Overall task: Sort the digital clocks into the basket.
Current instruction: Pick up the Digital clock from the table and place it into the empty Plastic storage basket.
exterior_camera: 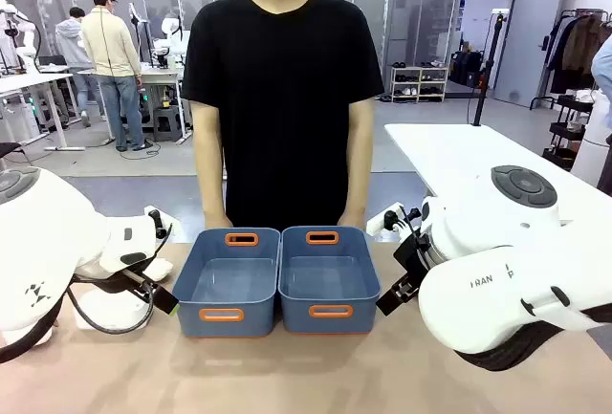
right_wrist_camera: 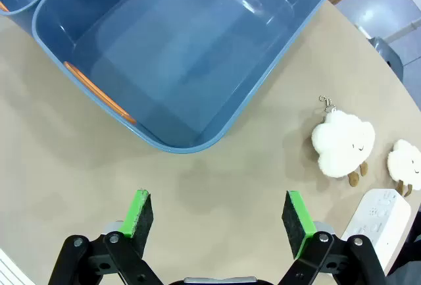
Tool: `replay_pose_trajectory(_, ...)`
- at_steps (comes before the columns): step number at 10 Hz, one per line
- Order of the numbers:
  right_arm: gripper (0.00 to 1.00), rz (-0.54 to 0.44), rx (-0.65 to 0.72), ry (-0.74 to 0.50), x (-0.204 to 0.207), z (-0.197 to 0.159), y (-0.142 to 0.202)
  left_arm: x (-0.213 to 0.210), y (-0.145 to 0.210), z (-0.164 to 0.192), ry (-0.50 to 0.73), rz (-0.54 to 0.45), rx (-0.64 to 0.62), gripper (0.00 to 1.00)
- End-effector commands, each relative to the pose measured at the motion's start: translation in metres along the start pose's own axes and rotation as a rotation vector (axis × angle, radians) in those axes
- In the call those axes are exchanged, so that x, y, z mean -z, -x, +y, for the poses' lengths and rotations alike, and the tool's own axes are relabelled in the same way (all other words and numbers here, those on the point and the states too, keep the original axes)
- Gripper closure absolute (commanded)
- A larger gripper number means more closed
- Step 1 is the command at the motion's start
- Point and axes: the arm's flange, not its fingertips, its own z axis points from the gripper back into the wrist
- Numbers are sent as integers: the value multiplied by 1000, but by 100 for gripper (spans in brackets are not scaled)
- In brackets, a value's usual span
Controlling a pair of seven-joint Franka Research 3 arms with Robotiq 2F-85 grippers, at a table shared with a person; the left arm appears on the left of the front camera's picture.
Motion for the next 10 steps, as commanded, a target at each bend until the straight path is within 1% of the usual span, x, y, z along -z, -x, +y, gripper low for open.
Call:
replay_pose_trajectory(1,0,0,0,0,0,0,0,0,0,0,0,0,0,0)
replay_pose_trajectory(10,0,0,-2,1,0,0,0,0,0,0,0,0,1,0)
